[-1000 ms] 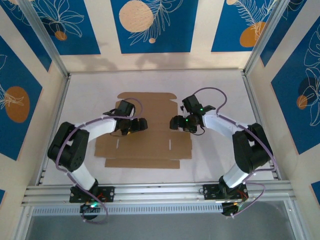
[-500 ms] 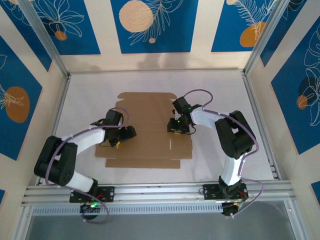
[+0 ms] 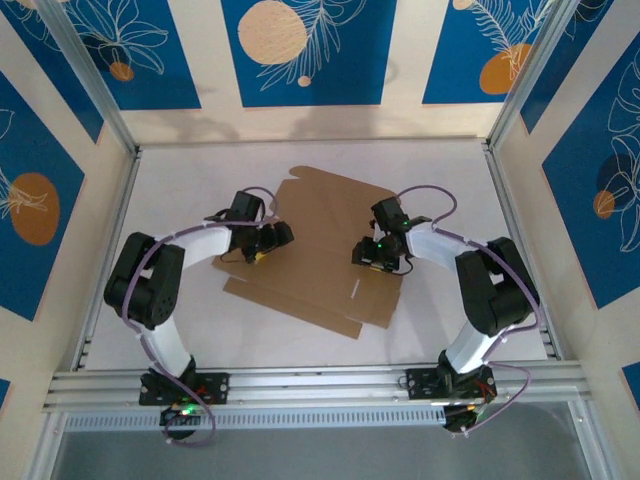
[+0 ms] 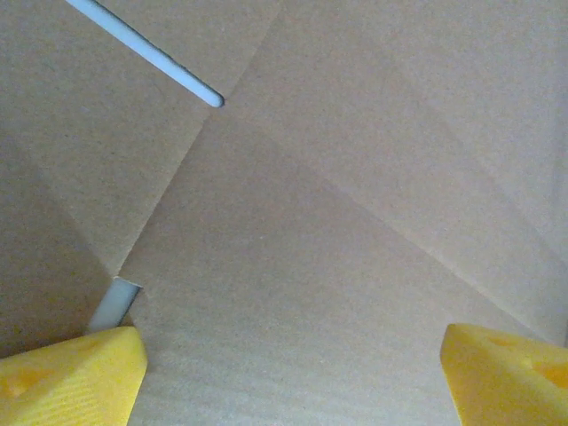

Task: Fold the paper box

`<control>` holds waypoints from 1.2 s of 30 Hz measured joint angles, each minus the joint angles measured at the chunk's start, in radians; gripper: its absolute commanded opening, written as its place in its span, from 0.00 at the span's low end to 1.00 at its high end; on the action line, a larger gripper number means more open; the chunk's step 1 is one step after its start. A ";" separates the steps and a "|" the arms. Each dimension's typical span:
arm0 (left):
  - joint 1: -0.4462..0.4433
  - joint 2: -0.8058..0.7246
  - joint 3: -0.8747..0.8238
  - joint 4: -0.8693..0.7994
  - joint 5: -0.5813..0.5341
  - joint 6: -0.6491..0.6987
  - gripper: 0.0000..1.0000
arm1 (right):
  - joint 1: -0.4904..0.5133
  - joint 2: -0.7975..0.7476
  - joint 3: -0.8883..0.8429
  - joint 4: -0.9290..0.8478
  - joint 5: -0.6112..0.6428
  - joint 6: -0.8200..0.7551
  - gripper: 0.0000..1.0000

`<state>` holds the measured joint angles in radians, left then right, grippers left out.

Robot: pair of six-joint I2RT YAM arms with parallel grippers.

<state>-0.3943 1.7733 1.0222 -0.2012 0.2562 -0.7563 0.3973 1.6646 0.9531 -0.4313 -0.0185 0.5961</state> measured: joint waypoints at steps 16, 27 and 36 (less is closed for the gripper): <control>0.251 -0.270 0.011 -0.191 -0.145 0.185 0.91 | 0.124 0.082 0.178 -0.034 -0.086 -0.099 0.72; 0.500 -0.225 -0.104 -0.212 0.071 0.301 0.85 | 0.187 0.266 0.290 0.012 -0.254 -0.144 0.57; 0.537 -0.143 -0.180 -0.134 0.200 0.304 0.82 | 0.154 0.314 0.282 0.055 -0.340 -0.112 0.54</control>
<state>0.1429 1.6299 0.8417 -0.3351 0.4564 -0.4519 0.5510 1.9789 1.2350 -0.3767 -0.3584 0.4843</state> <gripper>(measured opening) 0.825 0.543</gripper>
